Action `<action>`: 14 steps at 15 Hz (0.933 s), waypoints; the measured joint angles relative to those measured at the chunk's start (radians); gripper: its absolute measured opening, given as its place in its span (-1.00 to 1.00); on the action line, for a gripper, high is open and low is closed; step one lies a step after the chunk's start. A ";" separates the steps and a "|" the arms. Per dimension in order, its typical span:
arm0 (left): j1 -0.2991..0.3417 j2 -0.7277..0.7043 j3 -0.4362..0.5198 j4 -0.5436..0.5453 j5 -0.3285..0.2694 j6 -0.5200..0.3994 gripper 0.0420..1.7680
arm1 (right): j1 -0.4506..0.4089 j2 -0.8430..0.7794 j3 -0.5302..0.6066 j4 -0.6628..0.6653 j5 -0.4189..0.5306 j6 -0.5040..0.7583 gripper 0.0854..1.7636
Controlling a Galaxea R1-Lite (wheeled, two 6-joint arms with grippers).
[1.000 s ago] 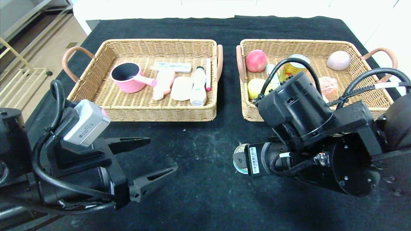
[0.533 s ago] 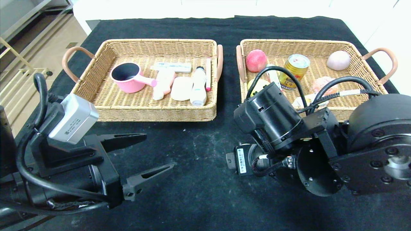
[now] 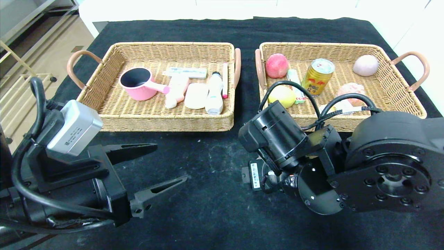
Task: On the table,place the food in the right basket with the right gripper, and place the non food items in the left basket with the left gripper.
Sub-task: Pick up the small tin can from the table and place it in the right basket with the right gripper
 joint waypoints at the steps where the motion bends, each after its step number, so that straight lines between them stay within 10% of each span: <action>1: 0.000 0.000 0.000 0.000 0.000 0.000 0.94 | 0.001 0.004 0.000 -0.001 -0.001 0.000 0.94; 14: -0.011 0.002 0.000 0.001 -0.002 0.000 0.94 | 0.001 0.037 0.000 0.000 -0.001 0.010 0.94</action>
